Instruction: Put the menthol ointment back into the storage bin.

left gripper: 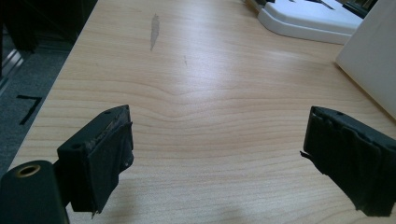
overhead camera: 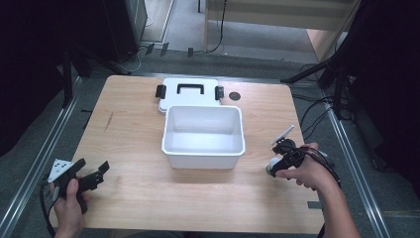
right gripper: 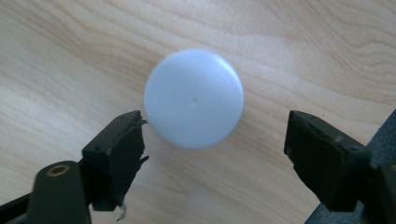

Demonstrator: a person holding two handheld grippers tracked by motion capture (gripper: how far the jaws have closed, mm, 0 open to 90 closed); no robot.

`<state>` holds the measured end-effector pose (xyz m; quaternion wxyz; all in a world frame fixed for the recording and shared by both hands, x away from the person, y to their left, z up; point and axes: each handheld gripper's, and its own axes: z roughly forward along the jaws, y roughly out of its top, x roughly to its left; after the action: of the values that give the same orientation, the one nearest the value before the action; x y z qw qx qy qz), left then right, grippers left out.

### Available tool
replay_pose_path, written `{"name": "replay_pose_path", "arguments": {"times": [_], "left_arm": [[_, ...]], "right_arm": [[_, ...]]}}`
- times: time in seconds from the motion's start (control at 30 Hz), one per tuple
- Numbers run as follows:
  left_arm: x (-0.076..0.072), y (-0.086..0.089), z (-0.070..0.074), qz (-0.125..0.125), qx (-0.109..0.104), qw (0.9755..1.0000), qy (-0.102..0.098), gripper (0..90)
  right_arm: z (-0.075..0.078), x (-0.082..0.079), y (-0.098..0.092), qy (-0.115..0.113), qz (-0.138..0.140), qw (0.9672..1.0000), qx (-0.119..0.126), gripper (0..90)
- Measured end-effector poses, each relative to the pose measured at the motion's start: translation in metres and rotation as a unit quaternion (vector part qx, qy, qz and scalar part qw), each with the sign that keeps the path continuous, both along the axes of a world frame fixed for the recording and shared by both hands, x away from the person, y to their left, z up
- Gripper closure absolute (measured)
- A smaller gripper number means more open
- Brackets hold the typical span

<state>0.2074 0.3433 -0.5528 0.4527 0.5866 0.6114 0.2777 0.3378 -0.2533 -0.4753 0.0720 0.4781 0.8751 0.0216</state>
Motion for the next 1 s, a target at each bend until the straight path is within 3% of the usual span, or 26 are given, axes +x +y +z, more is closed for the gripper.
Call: {"name": "replay_pose_path", "arguments": {"times": [0.27, 0.5, 0.73, 0.83, 1.0], "left_arm": [[0.0, 0.0, 0.0, -0.002, -0.001, 1.0, -0.001, 8.7], [0.0, 0.0, 0.0, -0.001, -0.002, 1.0, 0.0, 8.7], [0.0, 0.0, 0.0, 0.0, -0.002, 1.0, 0.0, 8.7], [0.0, 0.0, 0.0, -0.001, -0.002, 1.0, 0.001, 8.7], [0.0, 0.0, 0.0, 0.0, -0.001, 1.0, 0.001, 8.7]], "right_arm": [[-0.001, 0.011, 0.013, 0.009, -0.004, 0.9999, 0.009, 31.9], [-0.006, 0.018, 0.015, 0.035, -0.016, 0.9991, 0.019, 48.4], [-0.004, 0.019, 0.013, 0.05, -0.019, 0.9984, 0.02, 51.1], [-0.002, 0.019, 0.015, 0.057, -0.004, 0.9982, 0.02, 51.3], [0.005, 0.02, 0.018, 0.052, 0.005, 0.9984, 0.024, 51.3]]}}
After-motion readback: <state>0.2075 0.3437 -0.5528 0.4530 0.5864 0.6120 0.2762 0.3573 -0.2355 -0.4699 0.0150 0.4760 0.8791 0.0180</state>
